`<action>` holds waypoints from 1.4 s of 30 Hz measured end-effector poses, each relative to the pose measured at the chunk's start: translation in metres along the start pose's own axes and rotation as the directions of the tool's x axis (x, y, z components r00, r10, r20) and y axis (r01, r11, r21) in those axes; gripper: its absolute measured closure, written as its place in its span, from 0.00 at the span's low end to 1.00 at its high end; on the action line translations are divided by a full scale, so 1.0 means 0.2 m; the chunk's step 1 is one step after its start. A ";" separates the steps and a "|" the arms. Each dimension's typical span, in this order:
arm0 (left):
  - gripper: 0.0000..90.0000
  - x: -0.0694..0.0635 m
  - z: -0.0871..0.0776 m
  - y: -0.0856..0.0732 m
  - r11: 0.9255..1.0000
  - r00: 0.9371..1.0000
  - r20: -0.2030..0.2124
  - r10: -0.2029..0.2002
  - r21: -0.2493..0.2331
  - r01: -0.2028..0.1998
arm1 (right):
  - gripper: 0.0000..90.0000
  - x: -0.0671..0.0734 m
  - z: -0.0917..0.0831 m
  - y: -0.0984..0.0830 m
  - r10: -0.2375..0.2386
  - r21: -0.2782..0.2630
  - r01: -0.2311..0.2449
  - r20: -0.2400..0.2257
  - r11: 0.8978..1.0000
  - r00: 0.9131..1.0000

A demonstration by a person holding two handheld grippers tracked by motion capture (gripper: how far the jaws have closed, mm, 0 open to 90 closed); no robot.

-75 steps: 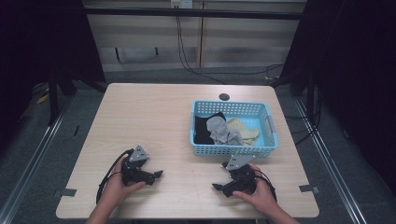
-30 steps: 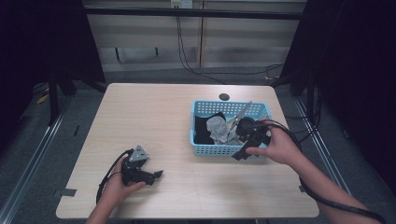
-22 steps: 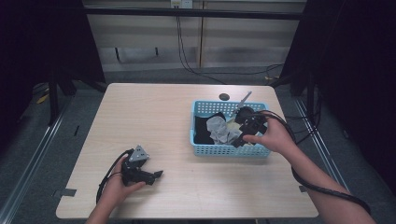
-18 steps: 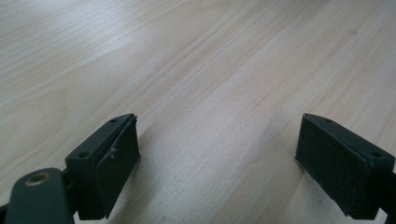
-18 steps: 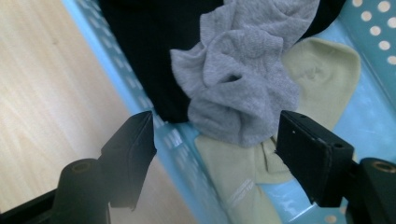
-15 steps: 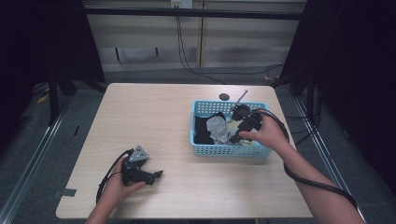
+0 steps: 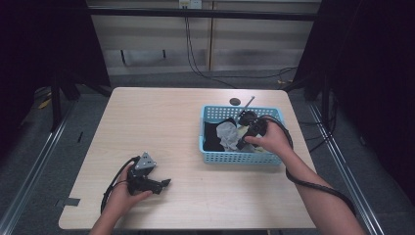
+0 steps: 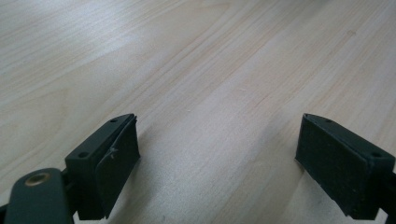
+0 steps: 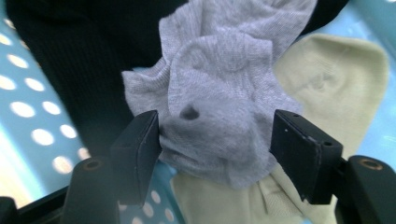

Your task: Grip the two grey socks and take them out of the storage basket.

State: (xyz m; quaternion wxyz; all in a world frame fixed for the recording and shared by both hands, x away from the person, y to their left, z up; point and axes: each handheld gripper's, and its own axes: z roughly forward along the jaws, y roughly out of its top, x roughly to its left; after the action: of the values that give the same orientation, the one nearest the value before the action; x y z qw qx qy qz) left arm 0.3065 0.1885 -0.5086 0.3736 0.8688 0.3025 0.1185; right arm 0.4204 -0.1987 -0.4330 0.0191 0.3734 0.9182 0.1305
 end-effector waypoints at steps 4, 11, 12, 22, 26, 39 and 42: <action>0.14 0.00 0.00 0.00 1.000 1.000 0.007 -0.002 -0.004 0.002 | 0.57 0.00 0.03 0.00 -0.020 0.014 0.020 -0.012 1.000 1.000; 0.14 0.00 0.00 0.00 1.000 1.000 0.007 -0.001 -0.003 0.001 | 0.91 0.00 -0.01 -0.01 -0.036 0.011 0.036 -0.026 0.999 0.999; 0.14 0.00 0.00 0.00 1.000 1.000 0.007 -0.001 -0.003 0.001 | 0.92 0.00 -0.02 -0.01 -0.036 0.012 0.036 -0.029 0.999 0.999; 0.14 0.00 0.00 0.00 1.000 1.000 0.000 0.005 0.002 -0.005 | 0.94 -0.02 -0.16 -0.03 -0.048 -0.016 0.048 -0.014 0.999 0.999; 0.14 0.00 0.00 0.00 1.000 1.000 0.000 0.006 0.003 -0.006 | 0.94 -0.03 -0.21 -0.03 -0.046 -0.018 0.046 -0.003 0.999 0.999; 0.14 0.00 0.00 0.00 1.000 1.000 0.001 -0.006 -0.006 0.006 | 0.94 -0.05 -0.38 -0.02 -0.047 -0.030 0.047 0.009 0.998 0.999; 0.14 0.00 0.00 0.00 1.000 1.000 0.000 -0.004 -0.005 0.004 | 0.94 -0.05 -0.42 -0.02 -0.042 -0.043 0.043 0.007 0.998 0.999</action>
State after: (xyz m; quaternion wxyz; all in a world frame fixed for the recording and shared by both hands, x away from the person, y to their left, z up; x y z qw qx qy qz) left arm 0.3061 0.1876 -0.5091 0.3763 0.8672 0.3040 0.1184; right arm 0.4140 -0.2269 -0.3539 0.0328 0.3537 0.9228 0.1488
